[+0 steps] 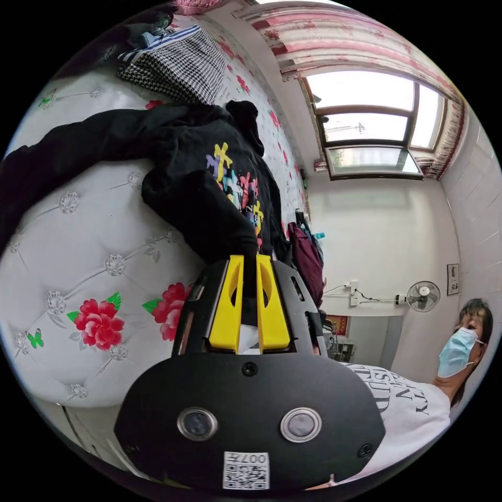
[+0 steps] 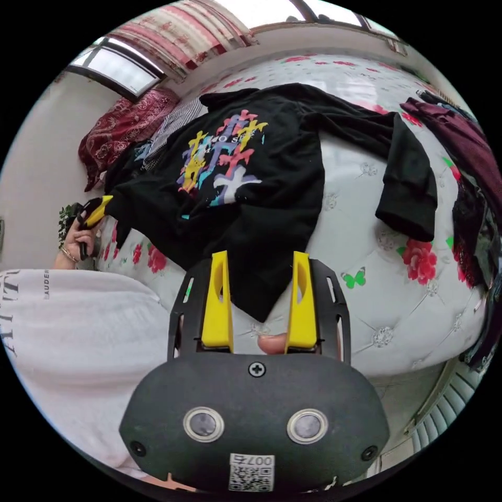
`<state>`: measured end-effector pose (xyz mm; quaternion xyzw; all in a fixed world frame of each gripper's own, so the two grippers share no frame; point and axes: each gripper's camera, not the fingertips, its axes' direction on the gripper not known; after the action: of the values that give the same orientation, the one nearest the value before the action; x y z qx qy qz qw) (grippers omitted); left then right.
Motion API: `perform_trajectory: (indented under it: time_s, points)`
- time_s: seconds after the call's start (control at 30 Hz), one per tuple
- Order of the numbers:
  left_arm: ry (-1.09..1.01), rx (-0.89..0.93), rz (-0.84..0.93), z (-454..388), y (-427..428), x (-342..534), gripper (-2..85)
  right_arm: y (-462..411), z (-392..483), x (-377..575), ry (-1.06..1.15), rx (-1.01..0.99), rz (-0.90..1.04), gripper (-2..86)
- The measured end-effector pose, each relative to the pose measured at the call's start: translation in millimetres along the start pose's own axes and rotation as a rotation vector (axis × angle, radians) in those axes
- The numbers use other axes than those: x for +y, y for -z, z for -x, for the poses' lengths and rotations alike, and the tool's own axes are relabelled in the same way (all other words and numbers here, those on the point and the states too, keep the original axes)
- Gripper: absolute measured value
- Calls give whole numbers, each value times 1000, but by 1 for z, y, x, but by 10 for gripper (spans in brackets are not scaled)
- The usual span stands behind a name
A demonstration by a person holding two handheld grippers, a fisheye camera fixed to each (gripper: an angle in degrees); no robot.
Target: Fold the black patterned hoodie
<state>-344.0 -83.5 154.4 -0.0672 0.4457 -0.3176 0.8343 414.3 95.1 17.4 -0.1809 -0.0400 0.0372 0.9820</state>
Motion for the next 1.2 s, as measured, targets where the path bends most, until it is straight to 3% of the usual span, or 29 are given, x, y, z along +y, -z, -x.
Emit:
perform_trajectory:
  time_s: [0.2,0.23,0.37,0.57,0.73,0.87,0.97,1.03,1.13,1.2]
  points:
    - [77,5,-32,13,14,6,43,-40,31,16,155,120,174,161]
    - [85,11,-36,14,15,7,43,-46,36,16,169,202,182,158]
    - [100,1,-42,15,23,14,44,-39,43,10,221,212,137,118]
    - [45,31,-82,-17,55,-13,43,79,35,-58,255,178,-170,63]
    - [-300,15,-220,-139,122,-26,42,261,45,-76,284,75,-653,41]
    - [-577,-41,-319,-205,166,32,42,309,55,-32,381,101,-779,26]
    - [-591,-130,-280,-185,162,80,43,290,45,14,376,121,-730,8]
    - [-497,-228,-228,-144,146,104,43,242,21,46,307,126,-546,4]
    - [-217,-337,-94,-36,102,137,44,158,-20,76,142,6,-294,6]
    - [71,-278,-49,47,78,168,44,116,-30,87,54,-19,-196,14]
